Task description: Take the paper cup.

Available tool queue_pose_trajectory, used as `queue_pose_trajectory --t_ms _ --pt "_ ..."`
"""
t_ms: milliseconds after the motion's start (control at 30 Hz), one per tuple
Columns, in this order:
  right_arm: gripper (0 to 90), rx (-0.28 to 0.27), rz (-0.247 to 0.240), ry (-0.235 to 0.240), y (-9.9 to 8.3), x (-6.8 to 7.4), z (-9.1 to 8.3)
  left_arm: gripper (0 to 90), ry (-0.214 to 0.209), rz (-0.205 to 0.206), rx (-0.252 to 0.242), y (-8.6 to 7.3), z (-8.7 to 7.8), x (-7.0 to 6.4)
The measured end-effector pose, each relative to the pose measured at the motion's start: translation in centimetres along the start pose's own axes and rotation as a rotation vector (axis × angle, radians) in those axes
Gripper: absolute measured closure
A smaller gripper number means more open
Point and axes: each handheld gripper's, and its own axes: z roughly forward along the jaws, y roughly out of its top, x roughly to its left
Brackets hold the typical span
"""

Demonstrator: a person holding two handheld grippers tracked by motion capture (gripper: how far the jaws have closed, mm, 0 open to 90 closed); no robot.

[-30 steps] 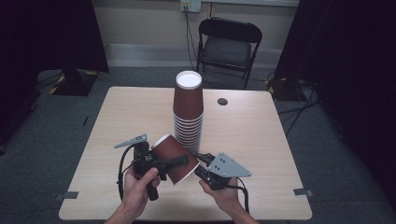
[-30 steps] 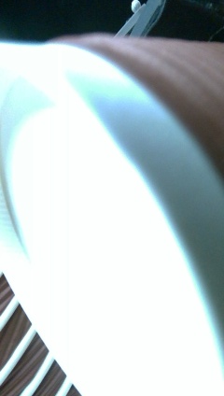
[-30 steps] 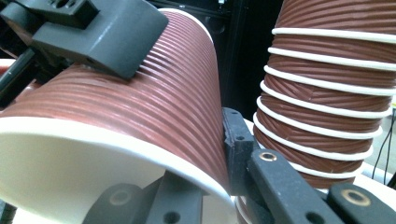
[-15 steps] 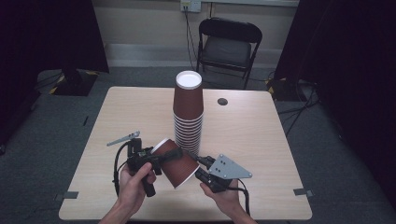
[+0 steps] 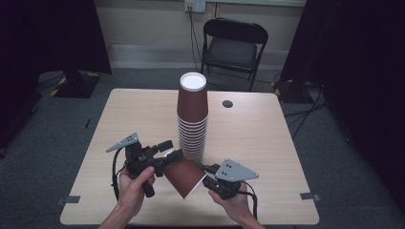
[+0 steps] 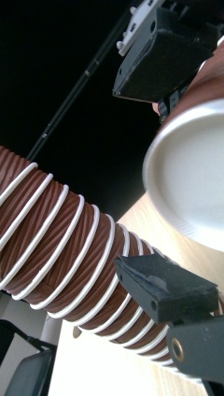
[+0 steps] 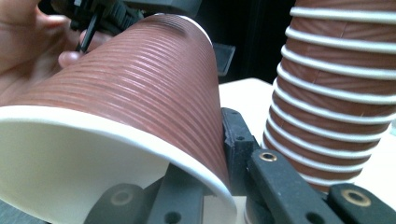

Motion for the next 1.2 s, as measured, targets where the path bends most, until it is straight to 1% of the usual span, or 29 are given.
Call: queue_pose_trajectory --t_ms 67,133,233,300,367,400,467,500,533,567,600,633,700,767,800,867,900,933,967,1000,1033,1100,1133,1167,1200 --pt "86.3 0.034 0.009 0.01 -0.2 -0.2 -0.1 15.1 0.012 0.017 0.01 0.0 0.1 0.0" --pt "86.3 0.063 0.029 0.017 -0.4 -0.5 -0.1 15.2 0.037 0.049 0.026 0.0 0.0 0.0" --pt "86.3 0.092 0.056 0.034 -0.8 -1.0 -0.3 15.3 0.032 0.08 0.022 0.0 -0.4 0.1" --pt "86.3 0.122 0.069 0.03 -1.0 -1.3 -0.4 15.3 0.039 0.095 0.018 0.0 -0.6 0.1" --pt "86.2 0.145 0.088 0.041 -1.0 -1.6 -0.5 15.3 0.032 0.113 0.013 0.0 -0.8 0.1" --pt "86.1 0.155 0.094 0.033 -1.1 -1.7 -0.5 15.3 0.032 0.123 0.006 -0.1 -0.9 0.1" --pt "86.1 0.195 0.127 0.027 -1.2 -2.3 -0.7 15.4 0.044 0.133 0.016 -0.4 -0.9 0.1" --pt "86.1 0.204 0.136 0.016 -1.2 -2.6 -0.8 15.6 0.051 0.149 0.025 -0.5 -0.9 0.1" --pt "86.1 0.219 0.149 0.016 -1.2 -2.8 -0.9 15.6 0.074 0.178 0.038 -0.7 -0.9 0.1" --pt "86.1 0.237 0.162 0.018 -1.2 -3.1 -1.0 15.7 0.087 0.201 0.048 -0.8 -0.9 0.1" --pt "86.1 0.248 0.168 0.018 -1.1 -3.3 -1.1 15.8 0.097 0.237 0.068 -1.0 -0.9 0.1" --pt "86.1 0.273 0.177 0.015 -1.1 -3.8 -1.3 15.8 0.097 0.241 0.072 -1.1 -0.8 0.1" --pt "86.1 0.29 0.193 0.023 -1.0 -4.2 -1.4 15.8 0.095 0.25 0.092 -1.2 -0.8 0.2" --pt "86.2 0.296 0.209 0.015 -0.9 -4.6 -1.5 15.9 0.1 0.269 0.104 -1.2 -0.7 0.2" --pt "86.2 0.3 0.219 0.018 -0.9 -4.8 -1.6 16.2 0.097 0.287 0.119 -1.3 -0.7 0.3" --pt "86.2 0.314 0.231 0.016 -0.9 -5.1 -1.7 16.4 0.096 0.303 0.139 -1.4 -0.6 0.3" --pt "86.2 0.323 0.24 0.014 -0.9 -5.3 -1.8 16.4 0.086 0.316 0.152 -1.5 -0.6 0.3" --pt "86.2 0.332 0.245 0.017 -0.9 -5.4 -1.8 16.4 0.07 0.337 0.189 -1.5 -0.6 0.3" --pt "86.2 0.343 0.251 0.018 -0.9 -5.6 -1.9 16.6 0.08 0.35 0.187 -1.7 -0.5 0.2" --pt "86.2 0.35 0.256 0.021 -0.9 -5.7 -1.9 16.6 0.085 0.371 0.194 -1.8 -0.4 0.1" --pt "86.2 0.362 0.263 0.028 -0.9 -5.8 -2.0 16.6 0.079 0.393 0.209 -1.9 -0.4 0.0" --pt "86.2 0.388 0.273 0.036 -0.8 -5.9 -2.1 16.6 0.083 0.439 0.228 -2.0 -0.2 -0.2" --pt "86.2 0.394 0.275 0.04 -0.8 -6.0 -2.2 16.6 0.077 0.452 0.236 -2.1 -0.1 -0.2" --pt "86.2 0.4 0.276 0.042 -0.7 -6.0 -2.2 16.6 0.052 0.454 0.253 -2.2 0.0 -0.2" --pt "86.2 0.407 0.275 0.041 -0.7 -6.1 -2.3 16.6 0.047 0.461 0.264 -2.3 0.2 -0.3"
